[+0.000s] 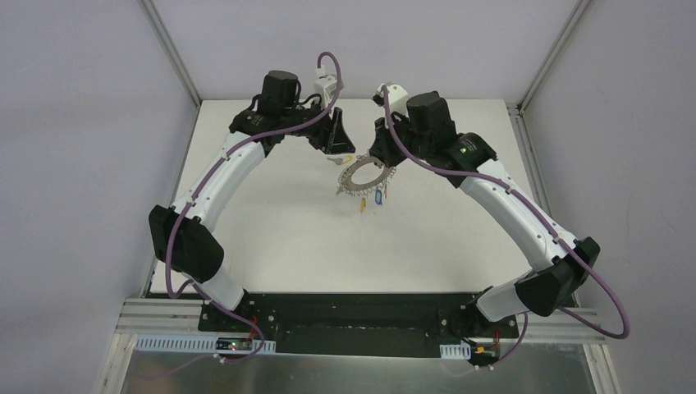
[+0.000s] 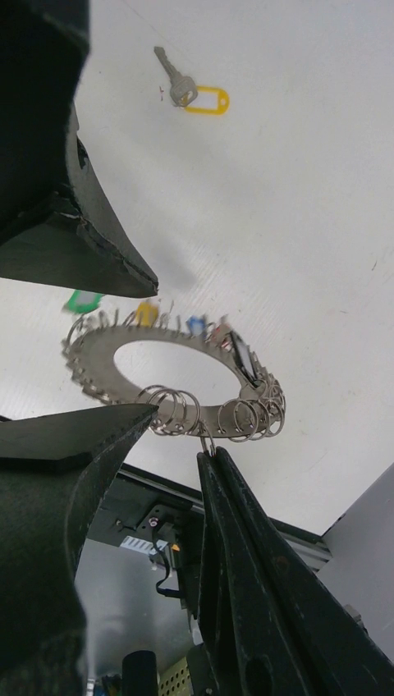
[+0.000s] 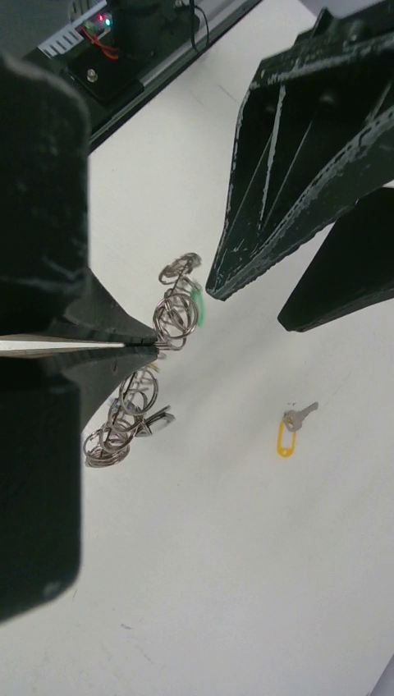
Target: Put the keys on the keyring
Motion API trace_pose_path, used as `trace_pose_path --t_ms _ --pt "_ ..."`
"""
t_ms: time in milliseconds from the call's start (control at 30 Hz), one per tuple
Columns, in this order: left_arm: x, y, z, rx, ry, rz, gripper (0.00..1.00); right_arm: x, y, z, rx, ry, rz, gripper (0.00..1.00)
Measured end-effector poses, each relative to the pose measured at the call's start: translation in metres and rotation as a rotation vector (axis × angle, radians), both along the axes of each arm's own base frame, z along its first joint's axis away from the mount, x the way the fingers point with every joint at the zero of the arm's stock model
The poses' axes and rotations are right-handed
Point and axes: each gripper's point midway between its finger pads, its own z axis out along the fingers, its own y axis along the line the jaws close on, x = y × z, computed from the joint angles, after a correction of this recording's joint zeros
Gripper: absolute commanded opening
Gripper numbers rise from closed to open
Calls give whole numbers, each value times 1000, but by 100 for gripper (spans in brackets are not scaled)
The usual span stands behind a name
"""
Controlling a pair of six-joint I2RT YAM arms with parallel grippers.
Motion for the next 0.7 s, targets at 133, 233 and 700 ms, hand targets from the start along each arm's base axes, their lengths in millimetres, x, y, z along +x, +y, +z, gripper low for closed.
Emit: trace_pose_path --t_ms 133,233,700 --pt "0 -2 -2 16 -30 -14 49 1 -2 -6 -41 -17 -30 0" --pt "2 -3 -4 24 -45 -23 48 3 -4 -8 -65 -34 -54 0" --pt "-3 -18 -12 10 -91 -137 50 -7 2 -24 -101 -27 14 0"
